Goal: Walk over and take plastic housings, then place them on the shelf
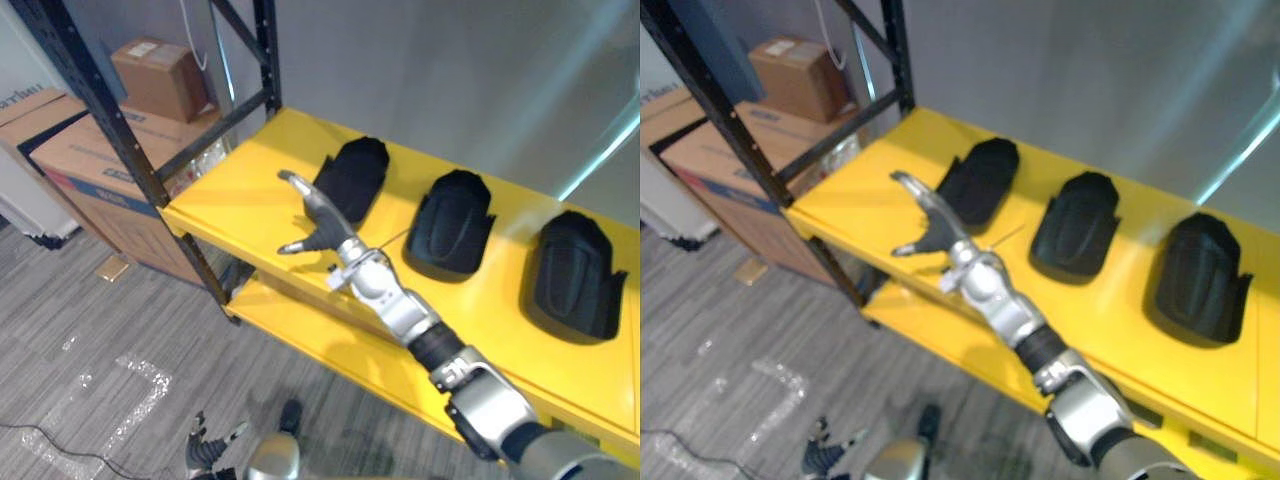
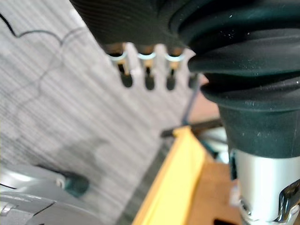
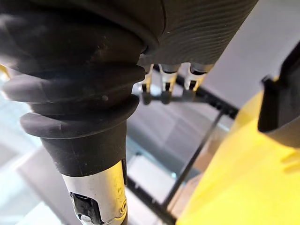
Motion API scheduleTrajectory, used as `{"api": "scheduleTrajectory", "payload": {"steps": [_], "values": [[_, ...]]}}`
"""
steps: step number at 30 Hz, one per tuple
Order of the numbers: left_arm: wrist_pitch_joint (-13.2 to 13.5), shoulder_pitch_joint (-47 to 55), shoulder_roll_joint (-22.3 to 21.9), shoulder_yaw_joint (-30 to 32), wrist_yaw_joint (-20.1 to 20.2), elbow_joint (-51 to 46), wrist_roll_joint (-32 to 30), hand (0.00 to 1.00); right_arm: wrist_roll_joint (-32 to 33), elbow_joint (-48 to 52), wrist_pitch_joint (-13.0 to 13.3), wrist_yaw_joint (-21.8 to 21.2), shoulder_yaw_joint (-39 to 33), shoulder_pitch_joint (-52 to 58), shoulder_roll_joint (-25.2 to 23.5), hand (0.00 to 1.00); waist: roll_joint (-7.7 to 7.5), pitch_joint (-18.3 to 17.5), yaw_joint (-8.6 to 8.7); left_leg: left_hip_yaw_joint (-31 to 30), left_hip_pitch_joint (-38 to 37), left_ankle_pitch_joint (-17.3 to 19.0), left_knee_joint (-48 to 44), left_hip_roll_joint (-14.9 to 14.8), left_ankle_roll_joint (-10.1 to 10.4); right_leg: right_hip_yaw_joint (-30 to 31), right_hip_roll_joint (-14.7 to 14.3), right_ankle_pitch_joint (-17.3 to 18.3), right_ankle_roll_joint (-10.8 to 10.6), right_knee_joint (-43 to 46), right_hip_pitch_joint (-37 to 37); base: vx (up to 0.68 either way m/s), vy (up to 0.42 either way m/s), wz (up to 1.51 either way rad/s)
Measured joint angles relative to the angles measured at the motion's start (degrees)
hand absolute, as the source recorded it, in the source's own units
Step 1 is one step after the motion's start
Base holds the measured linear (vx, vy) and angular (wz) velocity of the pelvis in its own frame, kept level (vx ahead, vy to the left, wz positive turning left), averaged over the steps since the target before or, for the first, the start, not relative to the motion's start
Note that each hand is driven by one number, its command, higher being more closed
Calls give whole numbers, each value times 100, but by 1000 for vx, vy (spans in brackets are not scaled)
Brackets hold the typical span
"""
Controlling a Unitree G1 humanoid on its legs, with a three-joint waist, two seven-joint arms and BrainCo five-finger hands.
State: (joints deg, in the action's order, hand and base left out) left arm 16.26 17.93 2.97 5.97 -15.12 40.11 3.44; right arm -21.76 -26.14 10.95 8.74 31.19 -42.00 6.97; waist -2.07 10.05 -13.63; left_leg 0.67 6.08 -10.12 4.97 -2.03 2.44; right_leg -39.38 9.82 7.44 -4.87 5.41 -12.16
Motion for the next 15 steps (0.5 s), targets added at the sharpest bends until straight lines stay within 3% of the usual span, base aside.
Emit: {"api": "scheduleTrajectory", "payload": {"steps": [1,6,15], "values": [[0,-1,9,0,3,6,0,0,-42,-23,-37,1,24,-7,-2,0,-1,1,-2,-1,1,-4,0,-5,5,-1,0,0,-1,0,0,0,0,0],[6,-82,113,-8,14,57,1,0,-609,-651,-758,523,35,-231,24,0,-72,196,-81,-15,10,-23,3,-59,29,1,-52,33,18,11,9,-40,-15,0],[4,-199,112,-62,14,46,5,0,-838,-1114,-1535,817,-227,-559,206,0,-70,240,-133,-30,106,-78,4,-59,53,-9,-67,20,-4,75,108,-10,-5,1]]}}
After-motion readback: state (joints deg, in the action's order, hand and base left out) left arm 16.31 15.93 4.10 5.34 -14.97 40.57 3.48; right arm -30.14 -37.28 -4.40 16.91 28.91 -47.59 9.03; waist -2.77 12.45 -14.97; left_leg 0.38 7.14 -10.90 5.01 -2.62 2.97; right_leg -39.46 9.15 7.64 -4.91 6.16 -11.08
